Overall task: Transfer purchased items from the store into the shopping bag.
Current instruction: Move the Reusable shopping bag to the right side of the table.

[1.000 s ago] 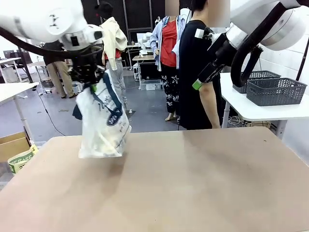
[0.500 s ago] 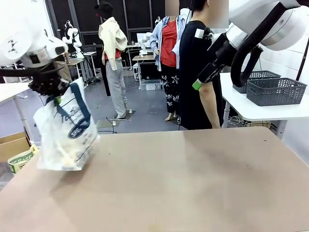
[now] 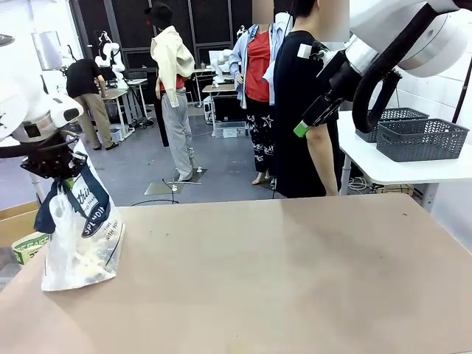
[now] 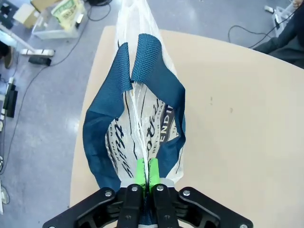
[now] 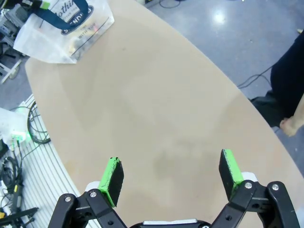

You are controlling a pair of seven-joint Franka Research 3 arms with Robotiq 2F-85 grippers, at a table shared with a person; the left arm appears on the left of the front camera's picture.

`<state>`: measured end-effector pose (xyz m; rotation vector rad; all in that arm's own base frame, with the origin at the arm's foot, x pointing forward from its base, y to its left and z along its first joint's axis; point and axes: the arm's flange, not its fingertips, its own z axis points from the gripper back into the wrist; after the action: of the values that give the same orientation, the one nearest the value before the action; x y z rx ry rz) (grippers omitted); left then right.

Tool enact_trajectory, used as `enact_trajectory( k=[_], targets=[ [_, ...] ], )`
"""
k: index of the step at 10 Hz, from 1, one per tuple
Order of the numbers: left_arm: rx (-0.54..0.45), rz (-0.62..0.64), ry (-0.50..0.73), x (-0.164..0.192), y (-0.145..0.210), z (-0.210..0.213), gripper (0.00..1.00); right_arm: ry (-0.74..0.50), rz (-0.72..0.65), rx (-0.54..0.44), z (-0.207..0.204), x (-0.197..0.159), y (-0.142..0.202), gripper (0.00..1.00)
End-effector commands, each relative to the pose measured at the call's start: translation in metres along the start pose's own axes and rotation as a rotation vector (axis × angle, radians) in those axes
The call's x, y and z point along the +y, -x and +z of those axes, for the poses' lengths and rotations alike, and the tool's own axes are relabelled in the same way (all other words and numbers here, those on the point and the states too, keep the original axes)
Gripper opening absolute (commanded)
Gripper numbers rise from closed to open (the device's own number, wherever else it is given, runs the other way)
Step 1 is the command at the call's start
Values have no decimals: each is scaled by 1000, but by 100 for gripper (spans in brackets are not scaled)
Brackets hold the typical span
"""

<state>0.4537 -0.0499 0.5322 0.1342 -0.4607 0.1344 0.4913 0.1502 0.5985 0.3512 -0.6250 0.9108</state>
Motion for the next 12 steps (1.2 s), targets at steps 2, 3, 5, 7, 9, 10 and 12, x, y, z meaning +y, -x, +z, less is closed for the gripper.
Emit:
enact_trajectory(
  k=[2, 3, 5, 7, 9, 10, 12],
  targets=[
    [9, -15, 24, 1, 15, -5, 0, 2, 10, 13, 1, 2, 4, 100],
    [-5, 1, 0, 3, 5, 0, 0, 2, 10, 13, 1, 2, 4, 100],
    [-5, 1, 0, 3, 5, 0, 0, 2, 10, 13, 1, 2, 4, 100],
    [-8, 0, 2, 2, 6, 2, 2, 2, 10, 13, 1, 2, 4, 100],
    [1, -16, 35, -9, 0, 3, 42, 2, 10, 13, 1, 2, 4, 100],
    [-1, -12, 31, -7, -1, 5, 62, 2, 10, 13, 1, 2, 4, 100],
    [-5, -12, 21, -4, -3, 15, 100, 2, 10, 13, 1, 2, 4, 100]
  ],
)
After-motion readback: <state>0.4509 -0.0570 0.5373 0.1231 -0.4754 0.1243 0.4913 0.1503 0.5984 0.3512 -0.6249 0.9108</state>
